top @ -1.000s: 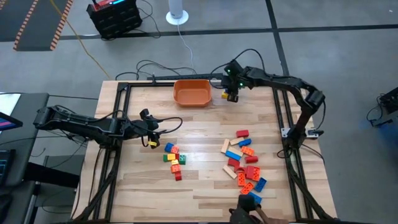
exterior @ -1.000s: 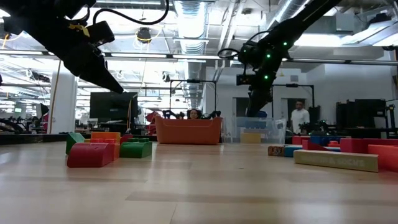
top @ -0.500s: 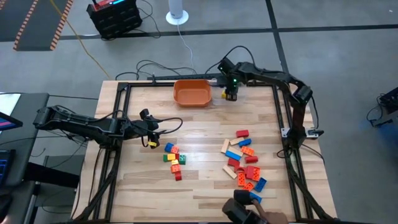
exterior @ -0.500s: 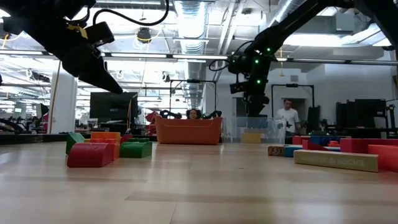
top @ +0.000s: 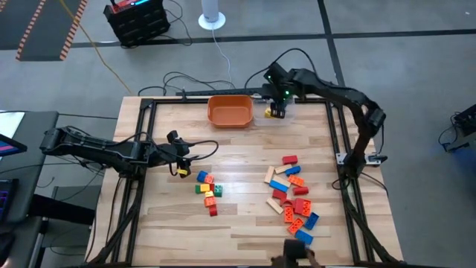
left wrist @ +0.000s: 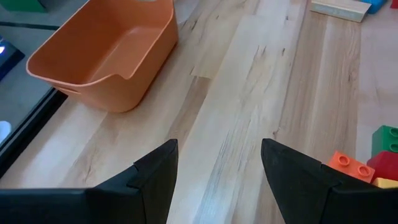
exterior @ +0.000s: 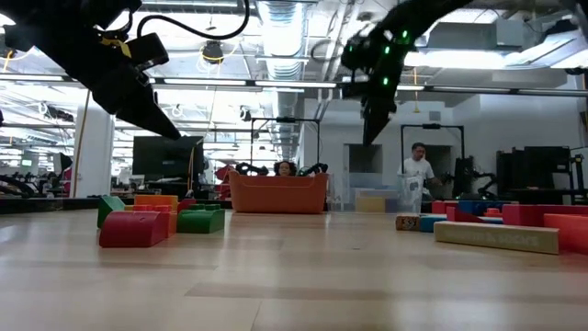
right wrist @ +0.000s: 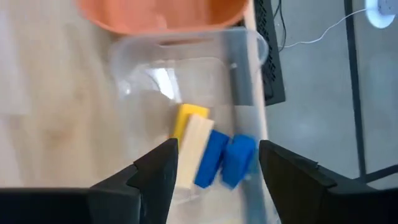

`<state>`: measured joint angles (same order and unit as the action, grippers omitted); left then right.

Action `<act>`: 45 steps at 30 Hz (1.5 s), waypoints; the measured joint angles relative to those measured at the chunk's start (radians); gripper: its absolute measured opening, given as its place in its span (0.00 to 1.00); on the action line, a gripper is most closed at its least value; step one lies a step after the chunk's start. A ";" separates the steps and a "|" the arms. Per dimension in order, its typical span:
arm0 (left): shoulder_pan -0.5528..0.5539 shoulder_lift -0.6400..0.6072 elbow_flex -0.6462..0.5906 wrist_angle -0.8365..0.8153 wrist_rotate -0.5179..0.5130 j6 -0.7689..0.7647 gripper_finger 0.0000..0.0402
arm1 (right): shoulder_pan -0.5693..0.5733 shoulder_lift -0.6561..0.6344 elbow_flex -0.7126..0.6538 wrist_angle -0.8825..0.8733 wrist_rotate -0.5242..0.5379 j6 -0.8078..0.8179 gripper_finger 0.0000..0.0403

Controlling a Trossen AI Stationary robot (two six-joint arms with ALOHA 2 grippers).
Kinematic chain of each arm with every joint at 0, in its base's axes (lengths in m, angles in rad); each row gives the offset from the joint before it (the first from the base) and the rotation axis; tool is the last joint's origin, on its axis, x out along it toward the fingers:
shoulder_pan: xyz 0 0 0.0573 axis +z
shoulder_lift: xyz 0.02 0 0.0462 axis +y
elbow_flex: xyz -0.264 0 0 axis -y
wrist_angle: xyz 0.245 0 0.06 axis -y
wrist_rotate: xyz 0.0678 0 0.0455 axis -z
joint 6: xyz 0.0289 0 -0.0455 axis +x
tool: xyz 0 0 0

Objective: Sort blocks by size
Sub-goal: Put the middle right red block into the transparent bin

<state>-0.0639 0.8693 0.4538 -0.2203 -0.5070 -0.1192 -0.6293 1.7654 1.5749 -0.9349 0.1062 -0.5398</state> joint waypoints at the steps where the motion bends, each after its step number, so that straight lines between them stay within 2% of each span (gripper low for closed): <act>1: 0.000 0.000 0.000 0.000 0.002 -0.004 0.56 | 0.018 -0.012 -0.001 -0.021 -0.004 0.024 0.63; 6: 0.000 0.000 0.000 0.000 0.004 -0.010 0.56 | 0.127 -0.059 -0.098 -0.049 -0.016 0.124 0.63; 12: 0.000 0.000 0.000 -0.005 0.011 -0.009 0.56 | 0.245 -0.131 -0.279 -0.024 -0.018 0.248 0.63; 20: 0.000 0.000 0.000 -0.014 0.031 -0.009 0.56 | 0.338 -0.194 -0.513 0.012 -0.025 0.370 0.63; 32: 0.000 0.000 0.000 -0.026 0.033 -0.037 0.56 | 0.481 -0.195 -0.634 0.168 -0.030 0.428 0.63; 45: 0.000 0.000 0.000 -0.035 0.033 -0.026 0.56 | 0.476 -0.197 -0.732 0.222 -0.025 0.415 0.63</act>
<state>-0.0643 0.8696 0.4538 -0.2556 -0.4740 -0.1455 -0.1528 1.5684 0.8425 -0.7130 0.0808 -0.1250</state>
